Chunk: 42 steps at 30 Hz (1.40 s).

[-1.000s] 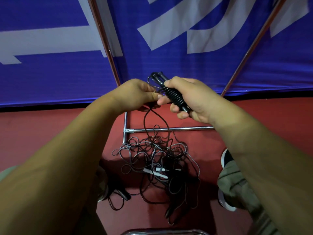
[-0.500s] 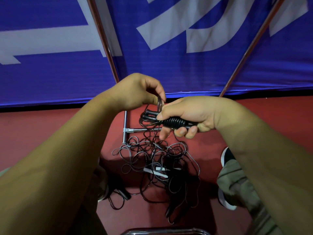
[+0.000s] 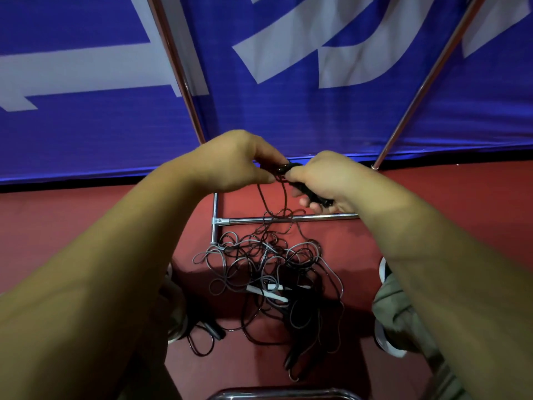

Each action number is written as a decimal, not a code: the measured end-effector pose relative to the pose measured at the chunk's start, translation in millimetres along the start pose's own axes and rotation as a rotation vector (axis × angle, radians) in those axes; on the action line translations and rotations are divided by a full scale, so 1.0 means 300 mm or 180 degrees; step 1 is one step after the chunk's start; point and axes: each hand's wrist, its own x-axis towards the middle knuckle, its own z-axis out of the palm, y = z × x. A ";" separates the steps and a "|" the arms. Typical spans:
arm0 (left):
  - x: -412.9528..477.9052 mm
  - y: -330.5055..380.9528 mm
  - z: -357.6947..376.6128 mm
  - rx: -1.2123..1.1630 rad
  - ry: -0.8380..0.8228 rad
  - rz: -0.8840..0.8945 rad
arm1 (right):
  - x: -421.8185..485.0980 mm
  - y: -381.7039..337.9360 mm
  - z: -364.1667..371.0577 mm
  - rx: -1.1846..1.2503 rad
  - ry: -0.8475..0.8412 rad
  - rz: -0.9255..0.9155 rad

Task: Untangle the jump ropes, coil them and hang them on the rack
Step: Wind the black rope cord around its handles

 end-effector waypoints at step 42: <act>-0.017 -0.040 -0.029 -0.2013 -0.0501 -0.0227 | -0.058 -0.064 -0.043 0.1883 -0.0069 -0.0408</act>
